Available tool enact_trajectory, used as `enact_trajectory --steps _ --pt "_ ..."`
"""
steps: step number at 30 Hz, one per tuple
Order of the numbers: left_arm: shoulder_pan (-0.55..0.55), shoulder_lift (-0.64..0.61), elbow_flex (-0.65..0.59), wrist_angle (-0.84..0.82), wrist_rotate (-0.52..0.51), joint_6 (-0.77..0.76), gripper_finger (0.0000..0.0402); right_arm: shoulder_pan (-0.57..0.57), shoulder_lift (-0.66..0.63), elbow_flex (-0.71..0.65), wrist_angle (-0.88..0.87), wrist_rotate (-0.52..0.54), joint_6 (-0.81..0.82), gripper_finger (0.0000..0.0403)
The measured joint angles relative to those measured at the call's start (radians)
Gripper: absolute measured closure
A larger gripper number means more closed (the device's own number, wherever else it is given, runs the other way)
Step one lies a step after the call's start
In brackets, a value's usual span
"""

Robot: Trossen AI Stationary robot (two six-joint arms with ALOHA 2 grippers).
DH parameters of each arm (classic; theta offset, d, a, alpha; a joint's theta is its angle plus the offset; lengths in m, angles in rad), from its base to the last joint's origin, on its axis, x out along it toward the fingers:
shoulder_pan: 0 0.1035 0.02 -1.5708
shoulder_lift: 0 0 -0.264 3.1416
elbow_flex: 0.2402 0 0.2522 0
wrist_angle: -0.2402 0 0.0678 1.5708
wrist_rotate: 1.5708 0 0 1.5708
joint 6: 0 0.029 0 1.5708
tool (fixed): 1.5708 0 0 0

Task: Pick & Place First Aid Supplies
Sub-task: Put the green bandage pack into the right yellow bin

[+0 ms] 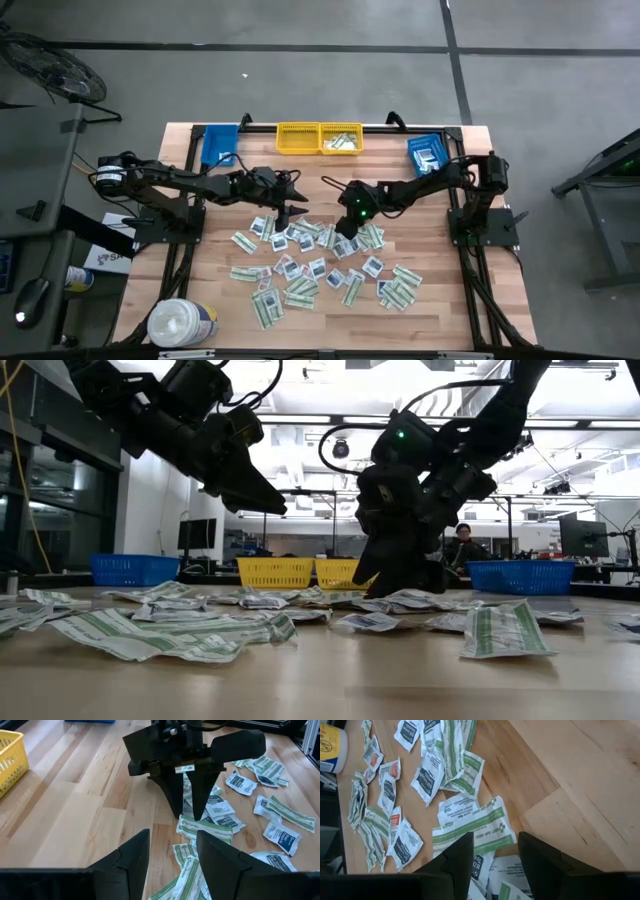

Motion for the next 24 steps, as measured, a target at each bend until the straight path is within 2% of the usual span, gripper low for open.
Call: enact_trajectory --steps 8,21,24 --pt "0.000 0.000 0.000 0.000 0.000 0.000 0.0239 0.002 0.000 0.000 -0.001 -0.008 -0.010 0.0288" --pt "0.000 0.000 0.000 0.000 0.000 0.000 0.0239 0.002 0.000 0.000 0.016 0.001 -0.028 0.0392" --pt "0.000 0.000 0.000 -0.001 0.000 0.000 0.0239 0.002 0.000 0.000 0.030 0.001 -0.050 0.0399"
